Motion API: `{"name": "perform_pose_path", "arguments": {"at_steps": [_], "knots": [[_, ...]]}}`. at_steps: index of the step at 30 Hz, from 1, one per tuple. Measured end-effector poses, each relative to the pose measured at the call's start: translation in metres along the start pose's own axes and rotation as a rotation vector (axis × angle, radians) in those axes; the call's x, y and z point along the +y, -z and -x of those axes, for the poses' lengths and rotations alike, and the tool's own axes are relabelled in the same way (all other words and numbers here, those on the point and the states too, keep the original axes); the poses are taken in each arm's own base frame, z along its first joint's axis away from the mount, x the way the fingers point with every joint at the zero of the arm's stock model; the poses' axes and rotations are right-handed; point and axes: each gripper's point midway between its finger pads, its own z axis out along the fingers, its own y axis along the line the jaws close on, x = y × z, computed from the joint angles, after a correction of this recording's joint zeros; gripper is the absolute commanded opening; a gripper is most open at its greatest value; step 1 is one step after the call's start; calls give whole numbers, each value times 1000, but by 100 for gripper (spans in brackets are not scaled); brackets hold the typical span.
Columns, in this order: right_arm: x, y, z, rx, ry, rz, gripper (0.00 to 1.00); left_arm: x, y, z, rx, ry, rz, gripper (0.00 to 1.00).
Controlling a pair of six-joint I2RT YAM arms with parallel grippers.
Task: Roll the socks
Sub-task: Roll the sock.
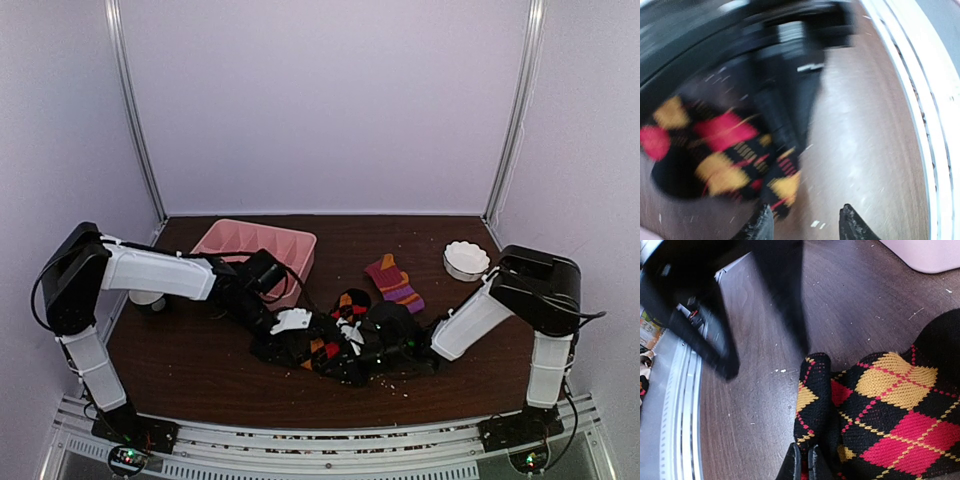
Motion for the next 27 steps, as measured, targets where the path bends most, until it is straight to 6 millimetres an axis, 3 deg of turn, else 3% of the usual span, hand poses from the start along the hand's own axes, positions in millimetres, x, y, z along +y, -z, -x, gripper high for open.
{"name": "perform_pose_path", "arguments": {"at_steps": [5, 22, 27], "knots": [[0, 0, 0, -13, -36, 33, 0, -15, -17, 12, 39, -153, 14, 44], [-1, 1, -3, -4, -61, 61, 0, 11, -32, -9, 158, -239, 128, 31], [-2, 1, -2, -6, -75, 70, 0, 13, -36, -11, 167, -253, 134, 20]]}}
